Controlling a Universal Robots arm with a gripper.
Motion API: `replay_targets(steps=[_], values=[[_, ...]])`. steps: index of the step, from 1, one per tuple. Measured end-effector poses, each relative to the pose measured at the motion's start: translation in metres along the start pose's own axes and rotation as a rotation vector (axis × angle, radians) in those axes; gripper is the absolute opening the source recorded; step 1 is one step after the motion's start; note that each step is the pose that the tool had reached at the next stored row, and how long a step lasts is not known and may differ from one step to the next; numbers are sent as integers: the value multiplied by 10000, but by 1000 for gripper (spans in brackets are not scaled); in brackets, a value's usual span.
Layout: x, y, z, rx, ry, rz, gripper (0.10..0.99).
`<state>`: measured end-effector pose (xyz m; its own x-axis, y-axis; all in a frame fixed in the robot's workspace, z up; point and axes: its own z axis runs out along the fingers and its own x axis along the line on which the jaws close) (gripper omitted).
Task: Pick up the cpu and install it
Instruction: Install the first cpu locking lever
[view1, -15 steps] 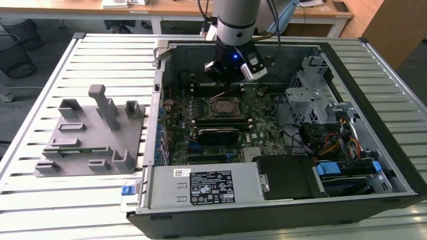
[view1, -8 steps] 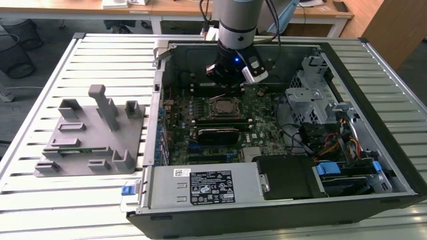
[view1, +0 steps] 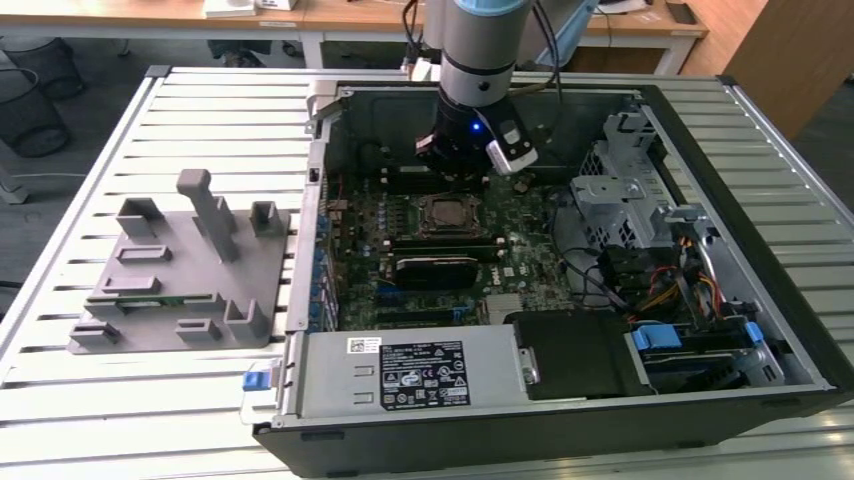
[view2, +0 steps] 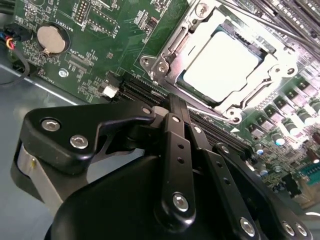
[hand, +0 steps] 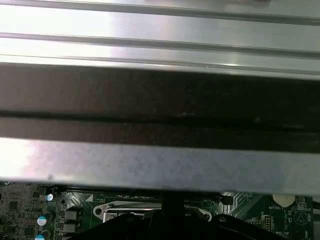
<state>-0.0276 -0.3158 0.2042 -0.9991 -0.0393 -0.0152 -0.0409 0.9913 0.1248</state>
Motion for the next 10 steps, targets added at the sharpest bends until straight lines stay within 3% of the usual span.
replay_targets(steps=[5, 10], values=[[-3, -7, 57, -1, -1, -2, 106], [-3, -9, 66, 0, 1, -1, 106]])
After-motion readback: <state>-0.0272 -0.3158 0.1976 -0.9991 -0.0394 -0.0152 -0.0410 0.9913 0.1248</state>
